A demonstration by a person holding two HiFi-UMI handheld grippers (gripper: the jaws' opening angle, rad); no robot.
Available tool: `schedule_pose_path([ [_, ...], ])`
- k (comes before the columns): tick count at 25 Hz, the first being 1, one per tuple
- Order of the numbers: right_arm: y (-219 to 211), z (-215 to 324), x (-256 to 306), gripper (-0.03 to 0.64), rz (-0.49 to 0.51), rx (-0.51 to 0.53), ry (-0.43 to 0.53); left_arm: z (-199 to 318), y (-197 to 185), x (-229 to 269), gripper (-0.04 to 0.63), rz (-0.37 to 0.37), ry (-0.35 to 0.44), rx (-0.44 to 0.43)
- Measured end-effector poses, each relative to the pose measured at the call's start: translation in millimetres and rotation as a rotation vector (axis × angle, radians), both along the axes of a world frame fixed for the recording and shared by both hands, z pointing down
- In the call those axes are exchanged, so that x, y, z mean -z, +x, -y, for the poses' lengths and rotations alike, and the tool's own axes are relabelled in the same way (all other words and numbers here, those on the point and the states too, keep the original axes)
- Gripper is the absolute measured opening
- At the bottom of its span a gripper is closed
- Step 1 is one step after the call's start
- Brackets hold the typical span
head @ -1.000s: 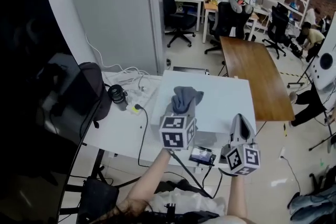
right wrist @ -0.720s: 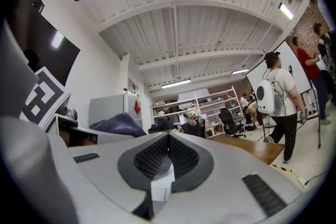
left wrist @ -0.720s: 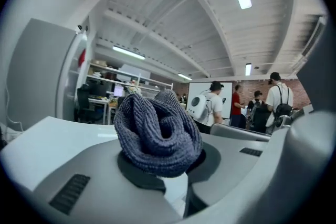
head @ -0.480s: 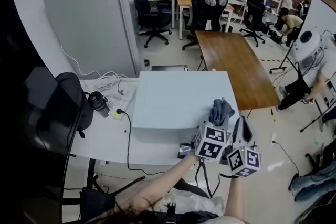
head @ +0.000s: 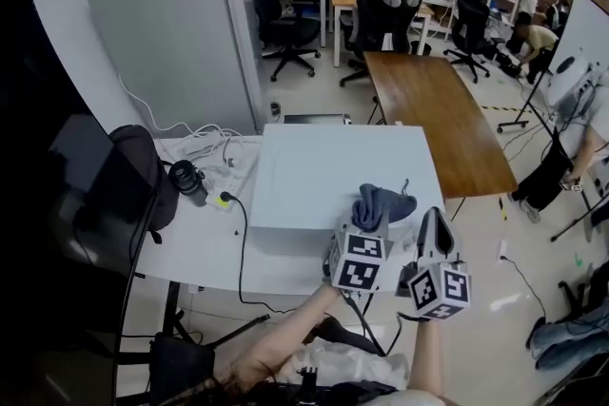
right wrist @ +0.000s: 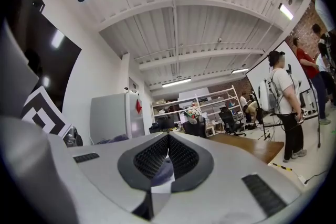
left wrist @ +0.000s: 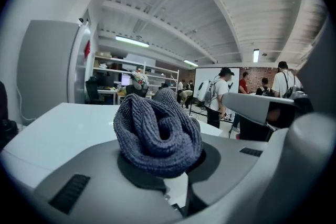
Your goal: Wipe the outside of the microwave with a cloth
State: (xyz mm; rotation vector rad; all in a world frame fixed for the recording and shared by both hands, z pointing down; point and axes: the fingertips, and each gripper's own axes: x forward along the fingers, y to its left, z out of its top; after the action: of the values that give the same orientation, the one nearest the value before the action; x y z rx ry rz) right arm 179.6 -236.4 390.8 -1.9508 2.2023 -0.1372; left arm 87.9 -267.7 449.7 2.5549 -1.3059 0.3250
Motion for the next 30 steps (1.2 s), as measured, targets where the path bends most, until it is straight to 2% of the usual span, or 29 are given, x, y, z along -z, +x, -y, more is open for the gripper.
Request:
schedule_pose_path([
  [5,-36,7,1,0.018,-0.002,0.089,-0.005,3,-72,-2,0.058,0.028,0.017,0.151],
  [10,-73,11,-1,0.018,-0.002,0.174,-0.008,2,-153,-7,0.058,0.011,0.012,0.311],
  [15,-101,14,-4,0.018,-0.008,0.236,-0.016,-3,-218,-8,0.058,0.039,0.036,0.439],
  [24,-114,15,-6,0.018,-0.017,0.258,-0.023,-9,-273,-18,0.058,0.046,0.051,0.561],
  [30,-109,12,-4,0.018,-0.018,0.248,-0.019,-13,-286,-17,0.058,0.028,0.051,0.607],
])
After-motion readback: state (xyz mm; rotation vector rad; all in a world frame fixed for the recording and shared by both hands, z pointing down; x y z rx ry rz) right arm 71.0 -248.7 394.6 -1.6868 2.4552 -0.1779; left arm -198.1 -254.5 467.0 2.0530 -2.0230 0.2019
